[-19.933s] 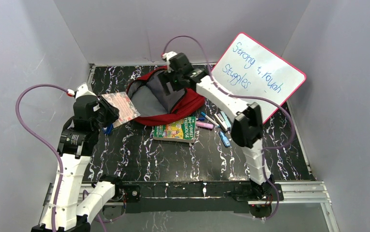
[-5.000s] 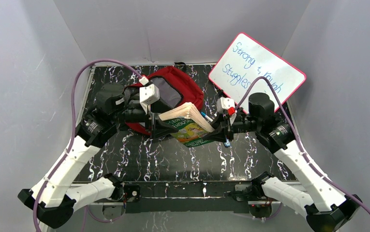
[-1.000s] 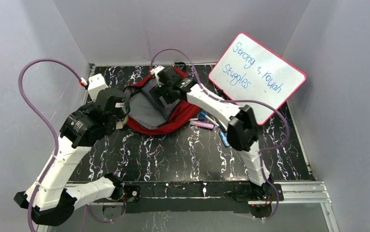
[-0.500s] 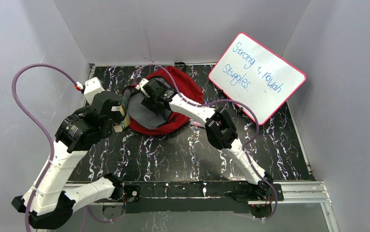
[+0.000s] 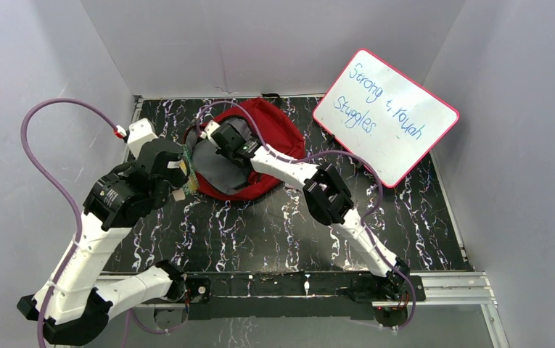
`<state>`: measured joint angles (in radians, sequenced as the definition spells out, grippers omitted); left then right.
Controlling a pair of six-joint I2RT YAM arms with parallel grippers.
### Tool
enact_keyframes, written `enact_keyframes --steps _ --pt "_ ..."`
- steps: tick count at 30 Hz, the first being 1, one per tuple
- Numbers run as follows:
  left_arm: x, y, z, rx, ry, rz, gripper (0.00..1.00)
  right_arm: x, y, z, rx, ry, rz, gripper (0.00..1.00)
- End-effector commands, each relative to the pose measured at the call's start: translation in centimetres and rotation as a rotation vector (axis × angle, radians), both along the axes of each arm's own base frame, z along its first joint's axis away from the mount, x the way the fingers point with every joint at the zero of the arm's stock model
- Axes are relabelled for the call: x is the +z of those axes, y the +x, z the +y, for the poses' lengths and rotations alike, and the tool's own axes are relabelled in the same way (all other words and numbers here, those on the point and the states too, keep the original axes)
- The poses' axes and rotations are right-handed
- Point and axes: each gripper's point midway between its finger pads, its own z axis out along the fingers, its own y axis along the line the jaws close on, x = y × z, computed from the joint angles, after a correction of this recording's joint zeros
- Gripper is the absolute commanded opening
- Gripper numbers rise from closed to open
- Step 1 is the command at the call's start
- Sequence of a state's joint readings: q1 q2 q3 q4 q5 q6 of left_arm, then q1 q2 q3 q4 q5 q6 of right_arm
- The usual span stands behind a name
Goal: Pack the student bag
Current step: Place the book in the student bag.
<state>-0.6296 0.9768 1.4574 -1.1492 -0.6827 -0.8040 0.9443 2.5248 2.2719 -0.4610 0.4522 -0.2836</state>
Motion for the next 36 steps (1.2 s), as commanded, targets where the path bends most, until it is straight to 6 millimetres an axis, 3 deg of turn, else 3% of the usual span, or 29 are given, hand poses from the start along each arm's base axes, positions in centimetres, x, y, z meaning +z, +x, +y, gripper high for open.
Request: enact_keyframes --steps 1,6,10,18,29,32,36 --pt "1.4 1.0 -0.8 -0.007 -0.064 -0.09 0.0 7.7 0.2 0.3 -0.011 0.166 -0.044 0.14" --pt "2.1 2.4 -4.0 -0.123 -0.186 -0.188 0.0 10.2 -1.5 -0.2 0.008 0.213 0.012 0.05" --pt "1.6 3.7 -5.6 -0.15 -0.234 -0.226 0.0 12.1 -3.0 -0.8 0.022 0.257 0.051 0.05" --pt "1.1 5.4 -4.8 -0.059 -0.205 -0.269 0.0 14.1 -3.7 -2.1 0.012 0.368 0.143 0.0" --pt "0.4 7.2 -5.9 -0.082 -0.231 -0.306 0.0 16.2 -4.2 -2.5 0.006 0.554 0.262 0.0" --pt "-1.1 8.4 -5.9 -0.068 -0.24 -0.227 0.0 17.0 -4.1 -2.4 -0.003 0.617 0.285 0.0" --pt "-3.8 10.2 -4.9 -0.05 -0.412 -0.14 0.0 18.1 -3.9 -2.4 -0.012 0.676 0.298 0.0"
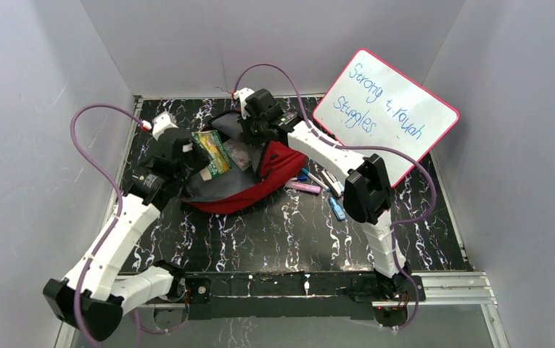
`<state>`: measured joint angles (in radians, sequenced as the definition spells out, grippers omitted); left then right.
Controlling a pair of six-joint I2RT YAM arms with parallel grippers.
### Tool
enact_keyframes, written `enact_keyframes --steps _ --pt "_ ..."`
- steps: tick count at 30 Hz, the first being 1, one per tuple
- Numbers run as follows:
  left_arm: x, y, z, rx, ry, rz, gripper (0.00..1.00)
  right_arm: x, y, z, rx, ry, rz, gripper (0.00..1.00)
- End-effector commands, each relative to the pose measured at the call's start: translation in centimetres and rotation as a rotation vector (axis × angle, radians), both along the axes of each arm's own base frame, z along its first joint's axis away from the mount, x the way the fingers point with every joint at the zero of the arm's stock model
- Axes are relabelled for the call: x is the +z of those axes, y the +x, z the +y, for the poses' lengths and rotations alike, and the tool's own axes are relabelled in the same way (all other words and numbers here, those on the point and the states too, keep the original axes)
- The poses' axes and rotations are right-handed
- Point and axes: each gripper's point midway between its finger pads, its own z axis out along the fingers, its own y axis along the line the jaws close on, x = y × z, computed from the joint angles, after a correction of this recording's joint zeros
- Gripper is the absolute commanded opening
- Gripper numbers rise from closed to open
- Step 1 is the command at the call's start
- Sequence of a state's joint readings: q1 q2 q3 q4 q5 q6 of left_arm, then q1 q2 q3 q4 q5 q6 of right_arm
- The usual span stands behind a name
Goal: Pack the student bag
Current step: Place the book in the student bag.
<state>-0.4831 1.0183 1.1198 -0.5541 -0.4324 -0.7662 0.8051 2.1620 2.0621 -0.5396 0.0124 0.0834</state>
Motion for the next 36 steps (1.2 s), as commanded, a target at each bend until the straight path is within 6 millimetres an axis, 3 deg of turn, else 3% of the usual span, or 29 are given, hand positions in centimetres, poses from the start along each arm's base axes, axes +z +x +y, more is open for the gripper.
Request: enact_keyframes --steps 1,7,13,23,29,36 --pt "0.8 2.6 0.9 0.02 -0.24 -0.025 0.0 8.0 -0.2 1.1 -0.002 0.225 -0.053 0.0" --pt "-0.3 3.8 1.3 -0.002 -0.435 -0.009 0.0 8.6 -0.5 1.6 0.015 0.279 -0.013 0.0" --pt "0.9 4.3 0.4 -0.05 -0.554 -0.05 0.0 8.6 -0.7 1.9 0.022 0.308 0.015 0.0" --pt "0.1 5.7 -0.9 -0.088 -0.661 -0.058 0.0 8.8 -0.9 2.0 0.038 0.356 0.047 0.0" --pt "1.1 6.7 -1.6 -0.149 -0.704 -0.155 0.0 9.3 -1.1 1.9 0.052 0.377 0.04 0.0" --pt "-0.1 8.4 -2.7 -0.238 -0.725 -0.208 0.0 9.7 -1.3 1.8 0.057 0.393 0.053 0.0"
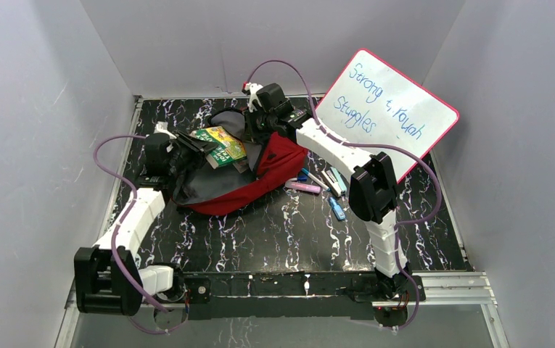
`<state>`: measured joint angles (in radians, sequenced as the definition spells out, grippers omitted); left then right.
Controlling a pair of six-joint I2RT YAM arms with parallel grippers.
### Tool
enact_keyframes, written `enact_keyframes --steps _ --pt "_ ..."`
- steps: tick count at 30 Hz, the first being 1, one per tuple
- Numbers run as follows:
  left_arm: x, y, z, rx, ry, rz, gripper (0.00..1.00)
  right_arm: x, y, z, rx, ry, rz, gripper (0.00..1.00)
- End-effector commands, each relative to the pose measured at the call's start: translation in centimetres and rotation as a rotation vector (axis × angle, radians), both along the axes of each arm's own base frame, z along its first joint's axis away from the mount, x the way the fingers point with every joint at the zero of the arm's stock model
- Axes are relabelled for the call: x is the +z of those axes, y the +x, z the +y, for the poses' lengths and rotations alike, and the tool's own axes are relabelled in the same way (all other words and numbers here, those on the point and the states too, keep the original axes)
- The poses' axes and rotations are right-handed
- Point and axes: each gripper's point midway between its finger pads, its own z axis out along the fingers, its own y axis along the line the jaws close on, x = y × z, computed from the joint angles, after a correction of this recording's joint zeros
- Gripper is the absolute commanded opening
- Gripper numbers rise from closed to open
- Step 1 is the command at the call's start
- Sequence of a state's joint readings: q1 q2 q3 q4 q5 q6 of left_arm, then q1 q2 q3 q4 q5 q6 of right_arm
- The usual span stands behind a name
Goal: Pack the student bag
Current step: Place the book in the student bag.
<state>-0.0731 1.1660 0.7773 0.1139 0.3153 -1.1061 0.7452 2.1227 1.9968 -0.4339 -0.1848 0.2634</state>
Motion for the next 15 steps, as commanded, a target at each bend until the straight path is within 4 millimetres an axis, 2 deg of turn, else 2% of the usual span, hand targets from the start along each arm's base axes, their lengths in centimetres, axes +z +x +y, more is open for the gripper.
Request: enact_keyframes --steps 1,9,15 --pt "4.9 1.9 -1.2 -0.07 -0.061 -0.244 0.0 7.8 -1.1 1.1 0.049 0.173 -0.099 0.0" --pt "4.4 4.3 -2.1 -0.119 -0.089 -0.32 0.0 7.6 -1.3 1.0 0.054 0.168 -0.087 0.0" --pt "2.6 6.0 -2.5 -0.131 -0.112 -0.318 0.0 7.4 -1.3 1.0 0.051 0.165 -0.082 0.0"
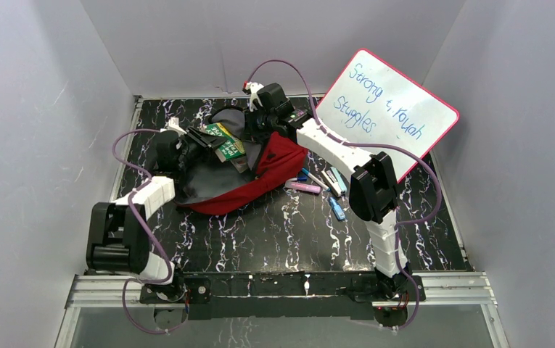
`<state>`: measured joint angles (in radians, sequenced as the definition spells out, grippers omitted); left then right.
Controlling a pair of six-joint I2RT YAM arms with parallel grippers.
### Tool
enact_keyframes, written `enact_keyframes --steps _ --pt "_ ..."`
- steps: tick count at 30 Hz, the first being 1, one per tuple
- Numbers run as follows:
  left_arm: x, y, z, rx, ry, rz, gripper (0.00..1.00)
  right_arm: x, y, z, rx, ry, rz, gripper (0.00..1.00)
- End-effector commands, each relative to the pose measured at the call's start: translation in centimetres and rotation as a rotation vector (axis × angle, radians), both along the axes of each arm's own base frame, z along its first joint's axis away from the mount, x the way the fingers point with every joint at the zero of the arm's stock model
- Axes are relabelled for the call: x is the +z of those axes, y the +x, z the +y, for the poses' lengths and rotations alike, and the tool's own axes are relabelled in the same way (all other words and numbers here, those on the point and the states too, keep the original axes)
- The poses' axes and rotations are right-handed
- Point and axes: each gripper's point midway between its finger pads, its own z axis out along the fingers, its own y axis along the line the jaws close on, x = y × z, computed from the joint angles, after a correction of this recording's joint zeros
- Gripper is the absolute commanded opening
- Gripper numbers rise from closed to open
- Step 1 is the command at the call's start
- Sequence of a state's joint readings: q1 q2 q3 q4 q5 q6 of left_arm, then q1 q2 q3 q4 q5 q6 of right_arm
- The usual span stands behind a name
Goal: Pack the student bag
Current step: Place the book in the student bag.
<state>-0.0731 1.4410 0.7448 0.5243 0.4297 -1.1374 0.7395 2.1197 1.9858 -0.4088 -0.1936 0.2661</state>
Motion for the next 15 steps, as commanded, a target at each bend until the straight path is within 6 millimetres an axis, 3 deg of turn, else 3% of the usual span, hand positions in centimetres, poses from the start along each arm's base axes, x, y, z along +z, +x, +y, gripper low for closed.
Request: enact_keyframes --steps 1,9,15 --pt "5.0 1.8 -0.5 -0.029 -0.044 -0.226 0.0 7.2 -1.5 0.9 0.048 0.146 -0.075 0.0" --pt "2.9 3.6 -1.6 -0.036 -0.068 -0.21 0.0 6.6 -1.6 1.1 0.048 0.141 -0.054 0.0" --pt "1.3 4.5 -3.7 -0.072 -0.092 -0.198 0.0 6.0 -1.4 0.7 0.031 0.122 -0.047 0.0"
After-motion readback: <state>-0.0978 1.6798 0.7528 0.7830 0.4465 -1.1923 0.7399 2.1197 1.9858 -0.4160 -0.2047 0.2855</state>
